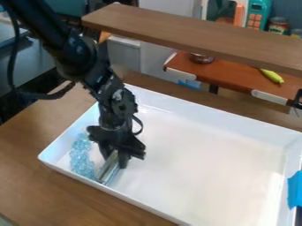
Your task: Sweep into pile
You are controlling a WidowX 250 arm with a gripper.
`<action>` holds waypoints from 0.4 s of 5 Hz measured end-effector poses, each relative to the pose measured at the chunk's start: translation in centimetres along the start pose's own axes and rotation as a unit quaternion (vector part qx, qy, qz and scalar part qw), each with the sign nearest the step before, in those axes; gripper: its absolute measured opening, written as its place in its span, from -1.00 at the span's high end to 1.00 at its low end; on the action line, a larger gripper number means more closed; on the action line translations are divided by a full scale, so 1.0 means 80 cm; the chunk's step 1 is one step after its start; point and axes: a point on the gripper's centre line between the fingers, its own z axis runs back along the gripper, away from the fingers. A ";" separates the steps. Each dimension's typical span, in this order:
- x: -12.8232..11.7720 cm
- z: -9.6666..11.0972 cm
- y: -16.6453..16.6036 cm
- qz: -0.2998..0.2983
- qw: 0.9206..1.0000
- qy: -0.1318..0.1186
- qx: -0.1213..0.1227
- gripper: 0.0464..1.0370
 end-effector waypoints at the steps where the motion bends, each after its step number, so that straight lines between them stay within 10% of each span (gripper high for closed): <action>1: 0.009 -0.004 0.026 0.005 0.999 -0.017 0.037 0.32; 2: 0.004 -0.005 0.042 -0.003 0.998 -0.005 0.059 0.32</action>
